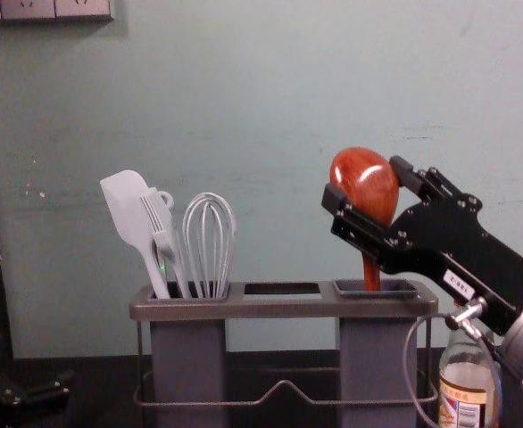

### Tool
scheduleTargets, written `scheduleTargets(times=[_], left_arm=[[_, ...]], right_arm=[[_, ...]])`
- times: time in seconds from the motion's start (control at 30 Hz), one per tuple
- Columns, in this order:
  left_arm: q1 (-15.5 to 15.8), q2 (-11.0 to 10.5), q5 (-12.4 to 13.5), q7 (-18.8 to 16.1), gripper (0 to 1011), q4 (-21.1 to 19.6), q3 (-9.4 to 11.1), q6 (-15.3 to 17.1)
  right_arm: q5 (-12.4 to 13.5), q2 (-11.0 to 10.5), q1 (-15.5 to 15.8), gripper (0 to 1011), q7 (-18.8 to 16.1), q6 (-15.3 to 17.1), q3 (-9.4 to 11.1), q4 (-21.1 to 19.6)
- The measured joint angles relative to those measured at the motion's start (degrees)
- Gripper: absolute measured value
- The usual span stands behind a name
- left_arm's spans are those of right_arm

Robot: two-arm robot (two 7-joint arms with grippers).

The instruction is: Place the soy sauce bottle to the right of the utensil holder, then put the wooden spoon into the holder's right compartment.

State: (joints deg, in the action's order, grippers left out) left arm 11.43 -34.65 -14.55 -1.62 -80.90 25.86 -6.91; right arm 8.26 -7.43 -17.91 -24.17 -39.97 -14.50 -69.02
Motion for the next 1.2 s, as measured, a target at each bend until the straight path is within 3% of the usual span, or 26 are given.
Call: scheduleTargets(times=[0.67, 0.93, 1.2], left_arm=[[0.0, 0.0, 0.0, 0.0, 1000, 0.0, 0.0, 0.0], [0.0, 0.0, 0.0, 0.0, 1000, 0.0, 0.0, 0.0], [0.0, 0.0, 0.0, 0.0, 1000, 0.0, 0.0, 0.0]], right_arm=[[0.5, 0.3, 0.8, 838, -1.0, -1.3, 0.8, 0.7], [0.5, 0.4, 1.2, 1000, -1.1, -1.4, 1.1, 0.3], [0.4, 0.3, 1.5, 1002, -1.0, -1.4, 1.2, -0.1]])
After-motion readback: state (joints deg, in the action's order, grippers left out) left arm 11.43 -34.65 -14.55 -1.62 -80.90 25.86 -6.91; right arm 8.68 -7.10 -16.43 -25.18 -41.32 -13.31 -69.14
